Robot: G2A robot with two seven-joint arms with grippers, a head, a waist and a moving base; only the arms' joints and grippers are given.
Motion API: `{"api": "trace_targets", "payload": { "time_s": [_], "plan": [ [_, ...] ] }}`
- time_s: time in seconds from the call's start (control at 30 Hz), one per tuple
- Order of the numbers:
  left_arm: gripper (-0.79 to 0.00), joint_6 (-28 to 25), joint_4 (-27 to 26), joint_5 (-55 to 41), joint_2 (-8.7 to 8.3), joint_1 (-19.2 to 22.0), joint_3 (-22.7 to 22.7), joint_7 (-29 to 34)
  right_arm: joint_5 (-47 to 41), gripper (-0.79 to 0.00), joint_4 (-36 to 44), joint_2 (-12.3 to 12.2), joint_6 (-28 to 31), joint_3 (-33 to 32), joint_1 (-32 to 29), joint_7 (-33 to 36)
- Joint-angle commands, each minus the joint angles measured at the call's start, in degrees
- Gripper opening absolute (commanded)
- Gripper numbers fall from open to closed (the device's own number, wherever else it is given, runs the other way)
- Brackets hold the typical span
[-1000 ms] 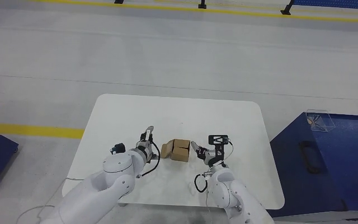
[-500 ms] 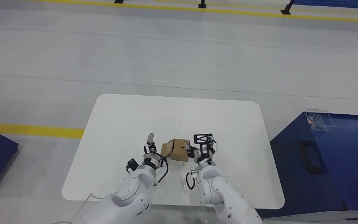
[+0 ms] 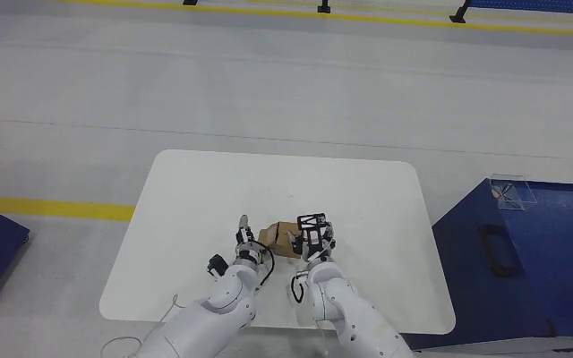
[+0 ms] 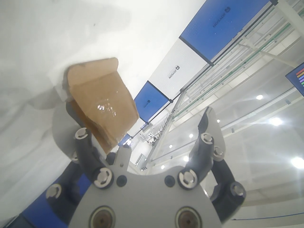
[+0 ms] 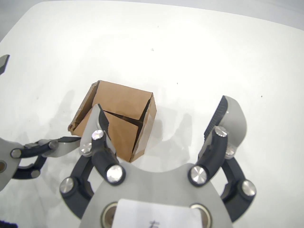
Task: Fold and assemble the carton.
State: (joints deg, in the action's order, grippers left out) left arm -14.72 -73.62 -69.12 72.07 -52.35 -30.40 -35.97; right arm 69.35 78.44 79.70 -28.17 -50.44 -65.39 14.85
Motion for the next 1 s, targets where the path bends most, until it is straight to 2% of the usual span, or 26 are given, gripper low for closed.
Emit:
{"api": "trace_targets", "payload": {
  "time_s": [0.0, 0.27, 0.53, 0.63, 0.73, 0.87, 0.97],
  "plan": [
    [0.000, -0.53, 1.67, 1.28, 0.91, 0.10, -0.06, -0.99, 0.32, 0.000, -0.27, 0.18, 0.13, 0.00, -0.05, 0.04],
    [0.000, -5.63, 5.59, 7.26, 2.78, 0.33, -2.73, -0.54, 1.55, 0.000, -0.67, 0.68, 1.15, -0.41, -0.44, 0.37],
    [0.000, -13.34, 3.76, 14.45, 3.43, -2.17, -6.04, 6.53, 3.13, 0.000, -0.76, 1.08, 2.08, -0.93, -0.78, 1.20],
    [0.000, -13.01, 2.80, 16.02, 3.52, -3.25, -6.95, 10.48, 3.69, 0.000, -0.78, 1.21, 2.41, -1.21, -0.89, 1.58],
    [0.000, -9.91, 2.73, 17.19, 3.67, -3.69, -7.35, 14.70, 4.07, 0.000, -0.83, 1.31, 2.54, -1.77, -0.94, 1.94],
    [0.000, -5.57, 3.41, 18.20, 4.18, -3.60, -8.13, 15.57, 4.53, 0.000, 0.00, 1.17, 2.29, -3.64, -1.44, 2.41],
    [0.000, -5.27, 3.40, 18.78, 4.55, -3.78, -9.38, 15.06, 6.56, 0.000, 1.55, 0.61, 4.43, -5.05, -2.66, 4.76]
  ]
}}
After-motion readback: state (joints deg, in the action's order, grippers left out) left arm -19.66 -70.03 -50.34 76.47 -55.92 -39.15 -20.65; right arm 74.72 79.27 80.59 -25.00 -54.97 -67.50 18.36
